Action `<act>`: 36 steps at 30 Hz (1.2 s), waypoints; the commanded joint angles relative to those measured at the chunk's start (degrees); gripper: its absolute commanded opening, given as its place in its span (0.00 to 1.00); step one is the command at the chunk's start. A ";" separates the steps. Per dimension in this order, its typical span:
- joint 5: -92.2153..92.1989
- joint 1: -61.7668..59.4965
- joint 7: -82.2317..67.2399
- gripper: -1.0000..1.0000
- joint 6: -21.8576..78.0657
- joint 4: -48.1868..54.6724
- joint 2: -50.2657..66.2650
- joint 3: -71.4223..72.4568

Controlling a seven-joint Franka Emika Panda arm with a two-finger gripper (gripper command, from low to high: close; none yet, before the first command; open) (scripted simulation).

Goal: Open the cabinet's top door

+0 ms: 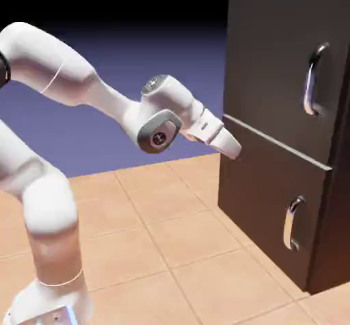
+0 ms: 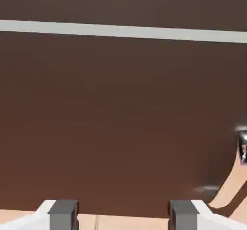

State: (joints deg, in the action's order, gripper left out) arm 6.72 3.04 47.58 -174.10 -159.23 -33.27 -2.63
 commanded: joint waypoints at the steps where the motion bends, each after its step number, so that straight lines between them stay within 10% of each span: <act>1: 2.50 0.87 1.90 0.50 -0.03 0.66 -0.23 -0.97; 36: 89.72 31.41 68.42 0.50 -1.19 23.69 -8.15 -35.04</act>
State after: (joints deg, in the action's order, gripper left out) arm 96.44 34.45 116.00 -175.29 -135.54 -41.42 -37.67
